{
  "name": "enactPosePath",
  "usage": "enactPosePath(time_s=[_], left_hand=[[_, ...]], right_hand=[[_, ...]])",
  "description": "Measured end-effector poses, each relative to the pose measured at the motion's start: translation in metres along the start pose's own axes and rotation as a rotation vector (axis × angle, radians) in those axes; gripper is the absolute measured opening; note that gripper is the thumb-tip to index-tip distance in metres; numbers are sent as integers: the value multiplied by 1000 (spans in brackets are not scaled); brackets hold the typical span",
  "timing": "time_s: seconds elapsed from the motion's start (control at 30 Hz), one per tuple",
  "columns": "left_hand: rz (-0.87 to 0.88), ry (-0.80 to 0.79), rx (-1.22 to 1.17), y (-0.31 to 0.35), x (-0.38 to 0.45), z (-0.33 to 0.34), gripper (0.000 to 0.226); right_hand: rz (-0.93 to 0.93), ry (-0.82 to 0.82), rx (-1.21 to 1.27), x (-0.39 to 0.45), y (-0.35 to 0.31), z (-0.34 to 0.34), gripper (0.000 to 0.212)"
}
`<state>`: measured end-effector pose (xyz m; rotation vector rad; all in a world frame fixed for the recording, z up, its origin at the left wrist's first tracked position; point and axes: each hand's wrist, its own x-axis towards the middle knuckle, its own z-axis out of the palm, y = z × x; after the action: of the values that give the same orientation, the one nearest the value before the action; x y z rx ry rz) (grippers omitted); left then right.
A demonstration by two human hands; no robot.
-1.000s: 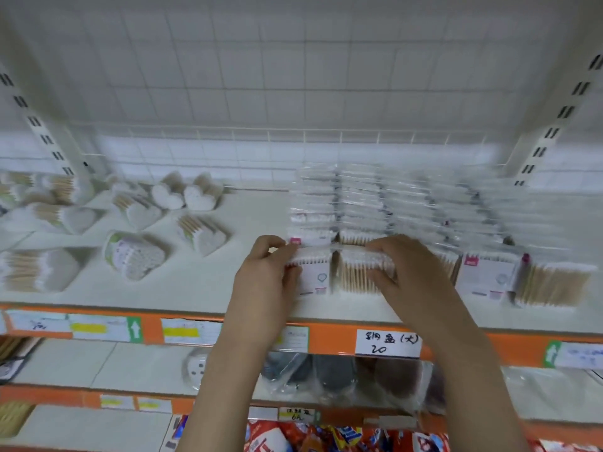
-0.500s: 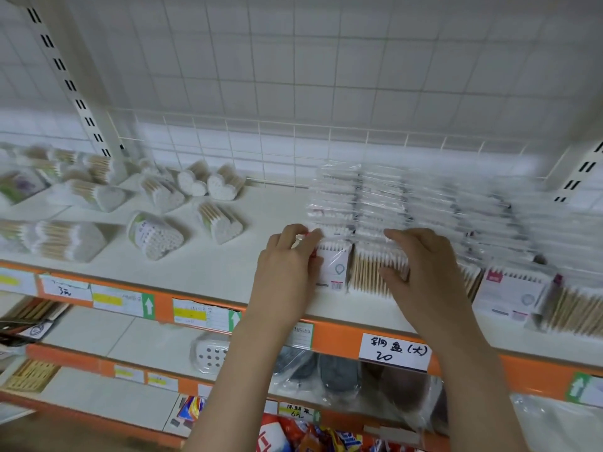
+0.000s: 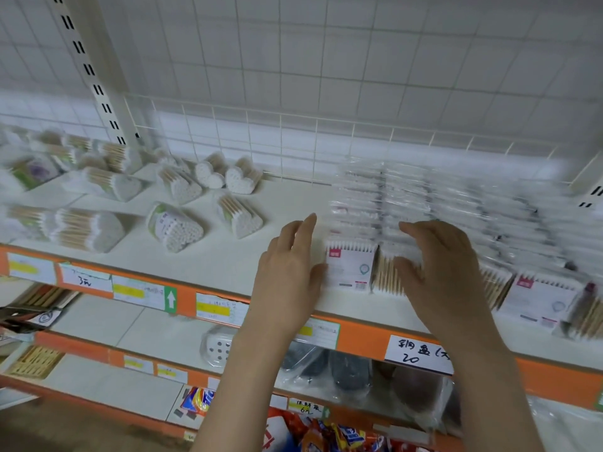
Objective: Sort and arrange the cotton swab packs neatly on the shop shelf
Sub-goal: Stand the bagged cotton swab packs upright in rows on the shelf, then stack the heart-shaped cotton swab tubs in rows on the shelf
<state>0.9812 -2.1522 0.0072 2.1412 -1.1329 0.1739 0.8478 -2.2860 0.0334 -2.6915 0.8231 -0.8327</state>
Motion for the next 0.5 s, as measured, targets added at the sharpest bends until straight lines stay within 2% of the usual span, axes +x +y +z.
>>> enactPosePath(time_s=[0.33, 0.5], left_hand=[[102, -90, -14, -44, 35, -34, 47], [135, -67, -4, -83, 55, -71, 37]], right_hand=[[55, 19, 27, 23, -56, 20, 40], [35, 26, 49, 42, -101, 50, 38]])
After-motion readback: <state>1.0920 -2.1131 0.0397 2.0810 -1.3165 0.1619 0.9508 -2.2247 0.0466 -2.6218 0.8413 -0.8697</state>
